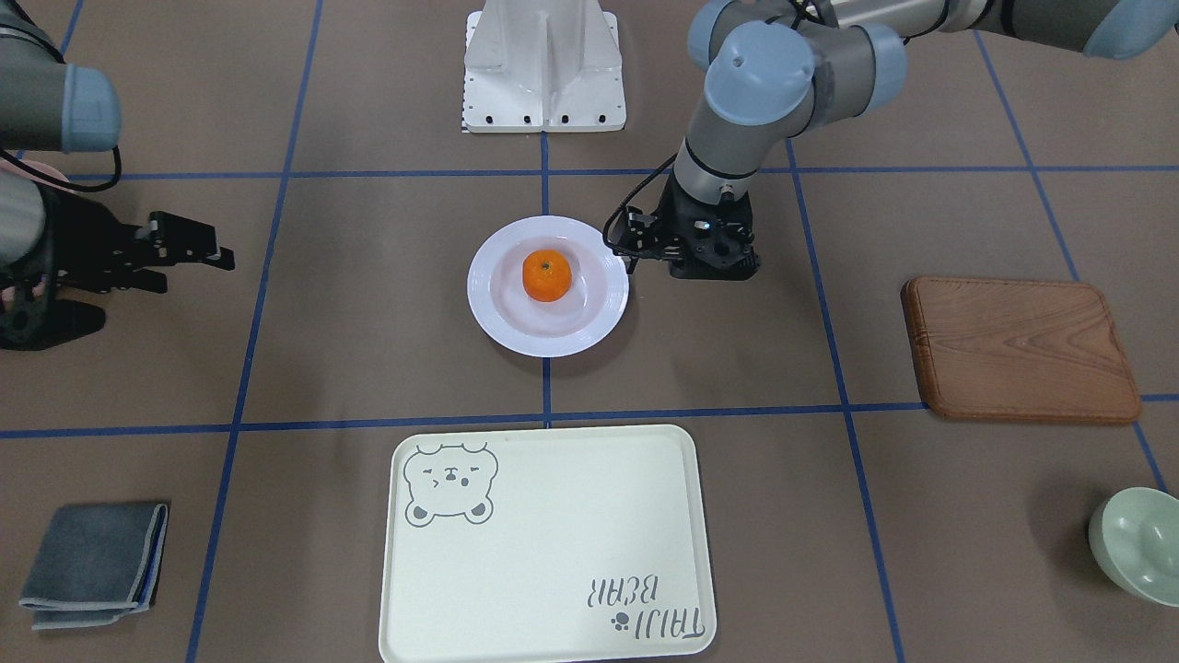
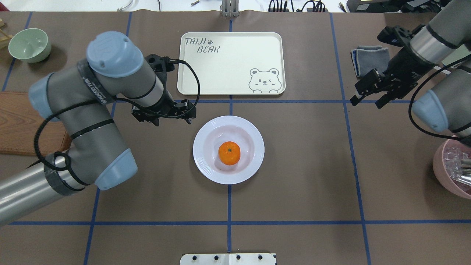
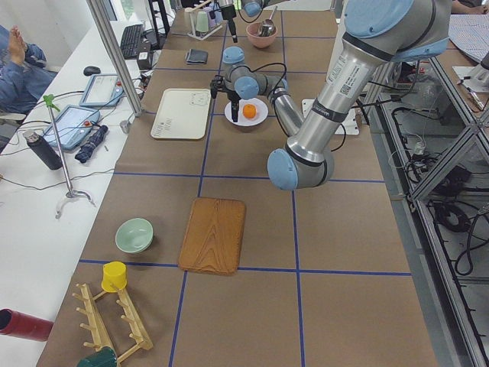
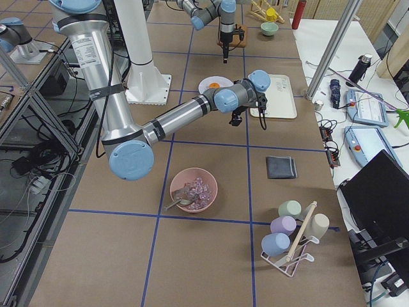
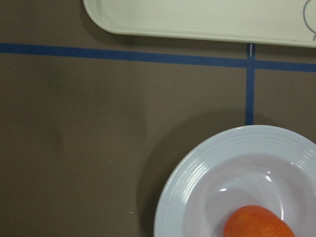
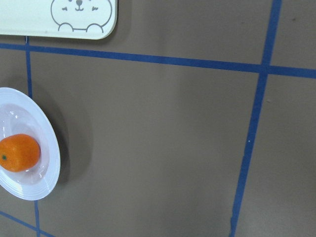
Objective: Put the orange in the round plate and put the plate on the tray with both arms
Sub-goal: 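Raise the left gripper away from the plate while the right gripper approaches the plate, then grasp the rim of the white plate nearest the right gripper, then lift and carry the plate with the right gripper onto the cream tray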
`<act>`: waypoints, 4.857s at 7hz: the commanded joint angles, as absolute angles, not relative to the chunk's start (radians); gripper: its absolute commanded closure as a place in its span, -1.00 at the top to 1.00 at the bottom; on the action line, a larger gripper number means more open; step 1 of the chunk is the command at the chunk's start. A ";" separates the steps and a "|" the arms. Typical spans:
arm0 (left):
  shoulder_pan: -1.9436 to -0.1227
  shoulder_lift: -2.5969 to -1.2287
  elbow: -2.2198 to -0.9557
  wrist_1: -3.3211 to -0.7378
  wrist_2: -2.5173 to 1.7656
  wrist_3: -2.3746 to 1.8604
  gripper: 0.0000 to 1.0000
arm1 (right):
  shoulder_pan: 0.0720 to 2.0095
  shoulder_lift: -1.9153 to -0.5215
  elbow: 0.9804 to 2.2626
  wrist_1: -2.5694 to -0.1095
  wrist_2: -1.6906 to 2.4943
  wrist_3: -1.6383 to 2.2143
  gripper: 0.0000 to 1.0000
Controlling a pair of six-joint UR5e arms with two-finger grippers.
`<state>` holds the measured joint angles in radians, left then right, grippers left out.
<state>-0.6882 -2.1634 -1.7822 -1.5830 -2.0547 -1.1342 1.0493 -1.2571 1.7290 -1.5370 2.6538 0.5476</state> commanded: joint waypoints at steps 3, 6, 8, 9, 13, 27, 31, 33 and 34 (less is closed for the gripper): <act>-0.819 -2.073 -1.842 -1.580 -2.052 -1.103 0.95 | 0.965 -1.194 1.509 -0.925 2.632 1.056 0.96; -0.857 -2.049 -1.861 -1.580 -2.042 -1.103 0.95 | 0.864 -1.209 1.506 -0.632 2.529 1.307 0.98; -0.880 -2.049 -1.859 -1.578 -2.042 -1.097 0.95 | 0.738 -1.224 1.509 -0.433 2.340 1.552 0.97; -0.894 -2.046 -1.861 -1.578 -2.042 -1.097 0.95 | 0.683 -1.230 1.508 -0.384 2.212 1.598 0.98; -0.908 -2.046 -1.855 -1.577 -2.042 -1.095 0.95 | 0.464 -1.274 1.500 -0.110 1.753 1.966 0.98; -0.916 -1.997 -1.867 -1.580 -2.043 -1.043 0.96 | 0.364 -1.177 1.411 -0.120 1.563 1.980 -1.00; -0.917 -1.997 -1.868 -1.580 -2.043 -1.042 0.96 | 0.377 -1.170 1.455 -0.114 1.559 1.993 -1.00; -0.940 -1.997 -1.870 -1.580 -2.048 -1.023 0.95 | 0.379 -1.169 1.470 -0.109 1.464 2.022 -1.00; -0.951 -1.997 -1.871 -1.580 -2.051 -1.013 0.96 | 0.377 -1.169 1.473 -0.097 1.416 2.022 -1.00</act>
